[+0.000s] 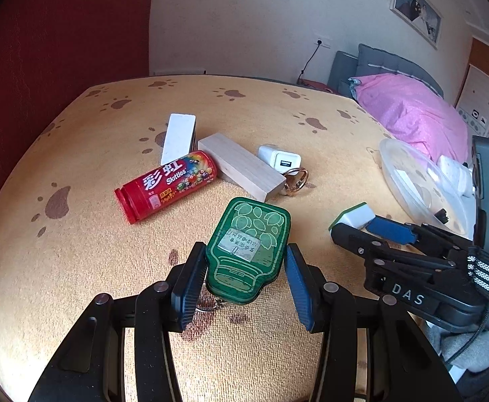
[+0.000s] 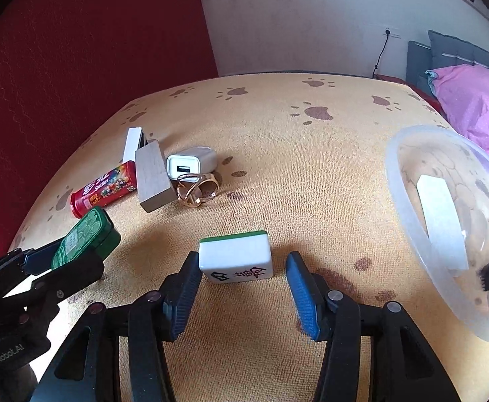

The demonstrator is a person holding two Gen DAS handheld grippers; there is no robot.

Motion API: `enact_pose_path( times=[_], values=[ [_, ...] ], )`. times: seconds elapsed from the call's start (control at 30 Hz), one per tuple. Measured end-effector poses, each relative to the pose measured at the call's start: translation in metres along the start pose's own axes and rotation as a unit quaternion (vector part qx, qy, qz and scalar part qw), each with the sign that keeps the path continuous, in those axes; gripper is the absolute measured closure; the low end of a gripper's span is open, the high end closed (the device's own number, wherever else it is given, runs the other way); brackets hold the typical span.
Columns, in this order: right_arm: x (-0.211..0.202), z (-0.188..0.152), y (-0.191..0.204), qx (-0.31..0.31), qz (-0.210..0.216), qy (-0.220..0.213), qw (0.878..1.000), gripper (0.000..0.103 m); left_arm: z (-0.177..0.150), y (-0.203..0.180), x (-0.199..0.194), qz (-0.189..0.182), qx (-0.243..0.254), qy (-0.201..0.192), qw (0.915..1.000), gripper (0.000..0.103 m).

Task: Organize rigid objects
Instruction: 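Lift the mahjong tile with the right gripper while the left lifts the keychain card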

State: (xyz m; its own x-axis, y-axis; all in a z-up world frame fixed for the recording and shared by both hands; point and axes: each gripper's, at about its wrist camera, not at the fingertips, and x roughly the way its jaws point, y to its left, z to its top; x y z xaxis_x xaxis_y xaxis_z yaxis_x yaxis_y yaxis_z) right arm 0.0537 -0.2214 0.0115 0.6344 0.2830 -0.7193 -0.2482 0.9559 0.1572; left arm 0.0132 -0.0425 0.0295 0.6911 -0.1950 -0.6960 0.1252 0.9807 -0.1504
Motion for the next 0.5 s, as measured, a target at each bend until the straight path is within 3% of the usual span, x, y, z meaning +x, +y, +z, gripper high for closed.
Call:
enact_pose_path(
  times=[0.03,0.4,0.5],
  values=[
    [-0.001,0.000,0.000,-0.001,0.001,-0.001,1.000,0.059,0.000,0.001,0.000,-0.001,-0.001,-0.001,1.0000,0.055],
    [-0.028,-0.001,-0.020,0.042,0.004,-0.039,0.998,0.061,0.001,-0.005,-0.005,-0.002,0.006,-0.005,1.0000,0.055],
    [-0.040,0.000,-0.032,0.056,-0.003,-0.058,0.997,0.067,0.003,-0.012,-0.004,-0.003,0.014,-0.004,0.9999,0.055]
  ],
)
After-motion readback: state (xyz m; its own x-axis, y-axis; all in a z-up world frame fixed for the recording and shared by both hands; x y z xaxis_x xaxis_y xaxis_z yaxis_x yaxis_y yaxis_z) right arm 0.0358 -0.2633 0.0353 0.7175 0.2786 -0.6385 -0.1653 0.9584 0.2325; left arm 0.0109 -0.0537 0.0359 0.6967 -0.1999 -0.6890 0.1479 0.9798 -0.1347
